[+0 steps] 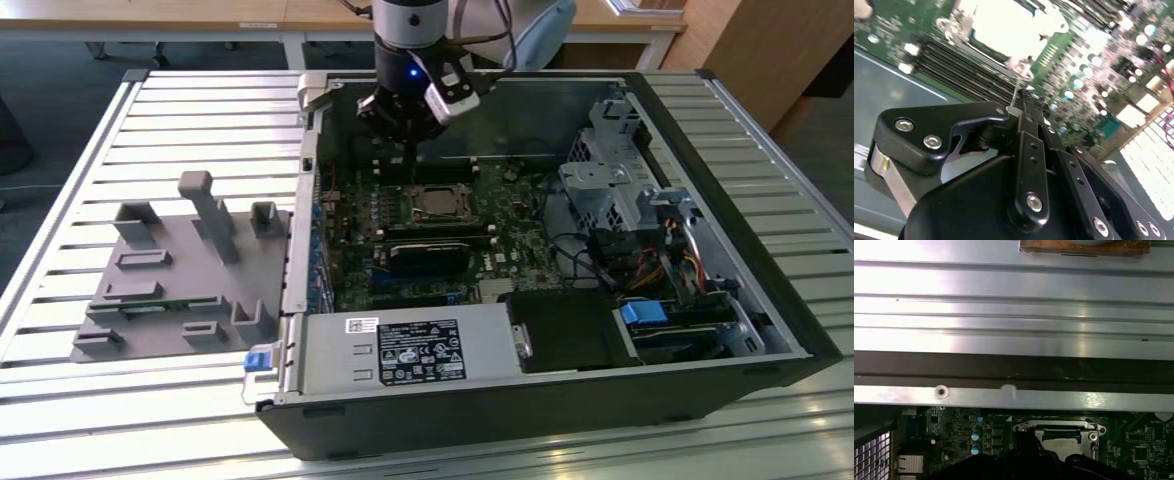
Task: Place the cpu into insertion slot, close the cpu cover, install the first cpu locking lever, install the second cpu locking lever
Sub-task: 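Install the first cpu locking lever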
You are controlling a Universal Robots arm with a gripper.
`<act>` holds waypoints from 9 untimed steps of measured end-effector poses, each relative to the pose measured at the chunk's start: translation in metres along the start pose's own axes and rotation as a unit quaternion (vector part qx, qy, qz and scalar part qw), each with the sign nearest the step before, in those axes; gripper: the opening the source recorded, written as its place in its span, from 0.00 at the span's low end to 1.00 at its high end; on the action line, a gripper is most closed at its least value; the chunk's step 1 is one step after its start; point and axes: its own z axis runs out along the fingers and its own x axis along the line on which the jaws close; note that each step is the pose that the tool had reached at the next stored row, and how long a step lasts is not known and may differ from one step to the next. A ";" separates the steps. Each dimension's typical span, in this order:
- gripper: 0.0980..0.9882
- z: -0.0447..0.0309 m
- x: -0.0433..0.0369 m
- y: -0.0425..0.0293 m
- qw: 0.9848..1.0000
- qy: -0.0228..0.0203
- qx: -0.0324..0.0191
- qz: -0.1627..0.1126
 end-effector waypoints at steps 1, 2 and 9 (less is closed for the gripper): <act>0.01 0.0004 -0.0040 0.0000 1.000 0.000 0.000 0.000; 0.01 0.0009 -0.0075 -0.0001 1.000 0.000 0.000 0.000; 0.01 0.0031 -0.0138 -0.0002 1.000 -0.001 -0.004 0.000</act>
